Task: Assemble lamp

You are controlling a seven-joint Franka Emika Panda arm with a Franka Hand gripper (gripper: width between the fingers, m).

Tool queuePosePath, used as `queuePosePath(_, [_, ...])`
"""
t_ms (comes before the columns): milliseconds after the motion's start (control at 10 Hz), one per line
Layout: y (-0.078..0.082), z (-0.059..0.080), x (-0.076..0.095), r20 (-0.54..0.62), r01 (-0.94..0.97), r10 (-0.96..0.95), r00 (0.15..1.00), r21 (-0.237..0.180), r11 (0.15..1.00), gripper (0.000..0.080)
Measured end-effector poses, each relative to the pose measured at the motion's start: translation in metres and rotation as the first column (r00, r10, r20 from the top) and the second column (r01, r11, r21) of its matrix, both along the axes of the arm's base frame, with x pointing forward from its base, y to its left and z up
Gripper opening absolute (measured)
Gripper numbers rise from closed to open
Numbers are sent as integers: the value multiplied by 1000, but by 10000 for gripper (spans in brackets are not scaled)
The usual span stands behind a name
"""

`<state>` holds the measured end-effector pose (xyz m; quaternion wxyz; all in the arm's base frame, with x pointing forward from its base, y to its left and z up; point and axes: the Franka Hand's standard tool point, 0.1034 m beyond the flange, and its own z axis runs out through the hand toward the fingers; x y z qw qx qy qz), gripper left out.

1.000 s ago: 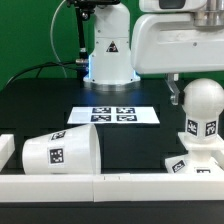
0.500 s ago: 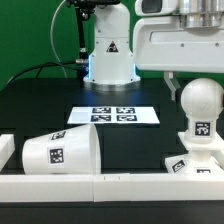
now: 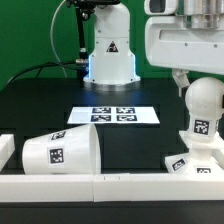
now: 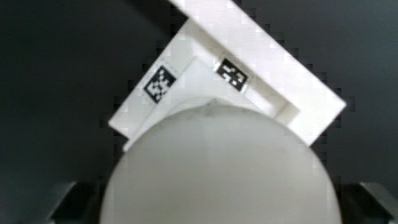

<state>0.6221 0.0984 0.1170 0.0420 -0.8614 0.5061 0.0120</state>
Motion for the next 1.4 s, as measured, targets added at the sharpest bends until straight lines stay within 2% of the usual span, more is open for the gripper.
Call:
queuePosePath(100, [2,0,-1,10,165,-165,986,10,986,574])
queuePosePath(300, [7,1,0,9,463,-464,886,53,885,574])
queuePosePath(400, [11,3,3,21,598,-603,798,109,794,574])
queuePosePath(500, [12,2,0,27,675,-687,726,159,720,574])
queuePosePath(900, [17,5,3,-25,799,-814,581,207,564,574])
queuePosePath(1100, [18,4,3,-20,784,-799,601,206,585,678])
queuePosePath(1200, [19,4,3,-14,771,-786,618,206,603,678])
queuePosePath(1300, [16,3,1,8,690,-704,710,193,698,696])
queuePosePath(1400, [6,1,-3,-9,569,-576,817,173,804,698])
